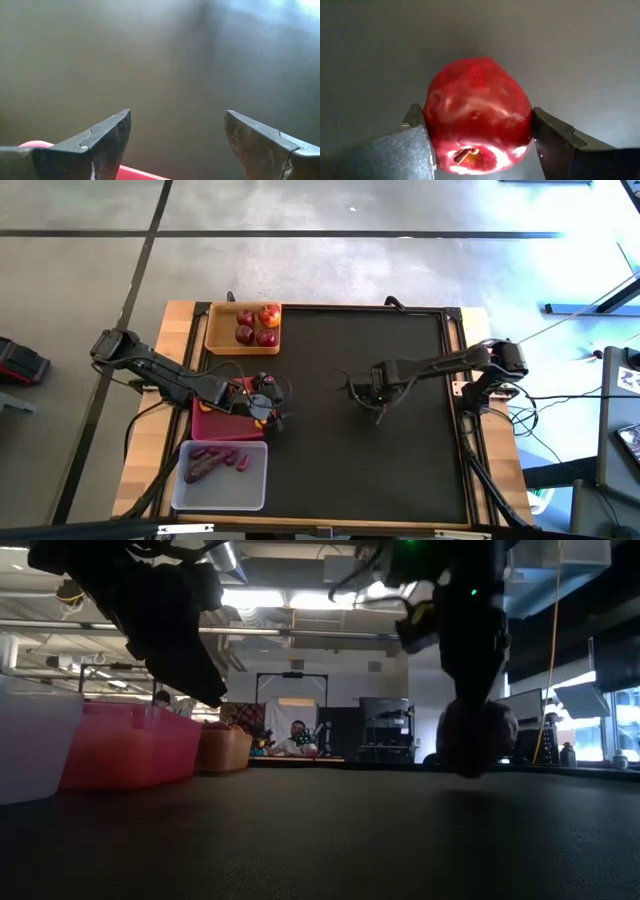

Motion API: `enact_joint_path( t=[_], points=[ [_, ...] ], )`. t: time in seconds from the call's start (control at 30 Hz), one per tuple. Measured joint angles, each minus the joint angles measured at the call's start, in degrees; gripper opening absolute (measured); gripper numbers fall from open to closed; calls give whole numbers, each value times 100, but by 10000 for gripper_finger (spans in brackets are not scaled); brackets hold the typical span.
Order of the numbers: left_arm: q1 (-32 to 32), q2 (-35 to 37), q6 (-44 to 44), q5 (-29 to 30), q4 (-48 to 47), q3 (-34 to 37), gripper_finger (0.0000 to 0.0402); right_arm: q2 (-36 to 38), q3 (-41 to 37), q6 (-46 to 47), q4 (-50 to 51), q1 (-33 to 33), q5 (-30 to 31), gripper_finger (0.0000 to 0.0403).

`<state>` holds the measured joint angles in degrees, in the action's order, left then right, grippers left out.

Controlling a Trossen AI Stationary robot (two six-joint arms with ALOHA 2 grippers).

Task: Sort produce into baskets
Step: Put the apple into the orange bin

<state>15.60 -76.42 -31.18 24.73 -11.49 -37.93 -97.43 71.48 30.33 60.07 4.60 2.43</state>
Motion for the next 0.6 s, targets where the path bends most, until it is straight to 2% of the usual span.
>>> enact_joint_path(
  t=[0.13,0.6],
  points=[
    [14,0,-2,0,16,0,315,-112,-1,-261,-23,-213,-442,184],
    [14,-13,9,2,83,2,315,-325,17,-381,-220,-318,-448,191]
  ],
)
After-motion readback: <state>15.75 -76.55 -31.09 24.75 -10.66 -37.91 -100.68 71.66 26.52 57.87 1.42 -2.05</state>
